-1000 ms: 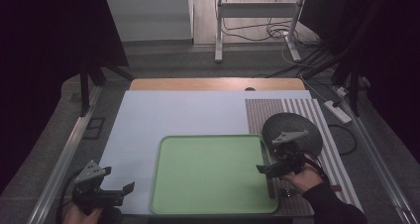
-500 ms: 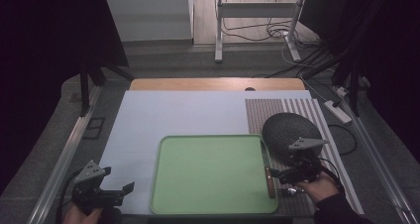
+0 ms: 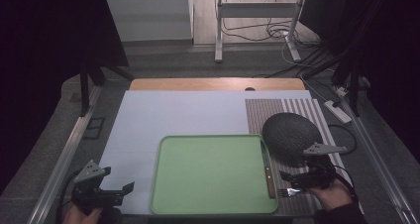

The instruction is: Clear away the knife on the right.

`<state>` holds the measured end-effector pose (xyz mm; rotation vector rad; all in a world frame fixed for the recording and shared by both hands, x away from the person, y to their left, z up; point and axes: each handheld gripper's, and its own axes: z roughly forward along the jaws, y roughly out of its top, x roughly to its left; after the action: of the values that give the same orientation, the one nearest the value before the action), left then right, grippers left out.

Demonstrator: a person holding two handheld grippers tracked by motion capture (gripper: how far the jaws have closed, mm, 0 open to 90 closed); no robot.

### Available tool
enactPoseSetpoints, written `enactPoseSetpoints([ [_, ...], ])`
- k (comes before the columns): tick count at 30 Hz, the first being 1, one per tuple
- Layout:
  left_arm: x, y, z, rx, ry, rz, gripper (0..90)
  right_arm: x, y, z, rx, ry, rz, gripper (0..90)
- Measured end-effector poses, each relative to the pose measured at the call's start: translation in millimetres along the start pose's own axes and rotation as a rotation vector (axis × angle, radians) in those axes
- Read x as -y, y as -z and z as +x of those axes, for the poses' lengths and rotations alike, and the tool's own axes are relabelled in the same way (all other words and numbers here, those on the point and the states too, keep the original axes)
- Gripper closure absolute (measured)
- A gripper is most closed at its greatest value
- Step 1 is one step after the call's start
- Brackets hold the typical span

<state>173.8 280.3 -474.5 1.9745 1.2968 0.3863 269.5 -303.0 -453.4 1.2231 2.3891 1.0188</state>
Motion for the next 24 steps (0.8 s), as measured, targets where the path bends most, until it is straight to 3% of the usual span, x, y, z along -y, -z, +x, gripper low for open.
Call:
enactPoseSetpoints([
  [24,1.0,0.6,1.4,0.002,0.012,0.001,2.2,26.5,24.2,-7.9,0.062,-0.064,-0.022,0.0],
])
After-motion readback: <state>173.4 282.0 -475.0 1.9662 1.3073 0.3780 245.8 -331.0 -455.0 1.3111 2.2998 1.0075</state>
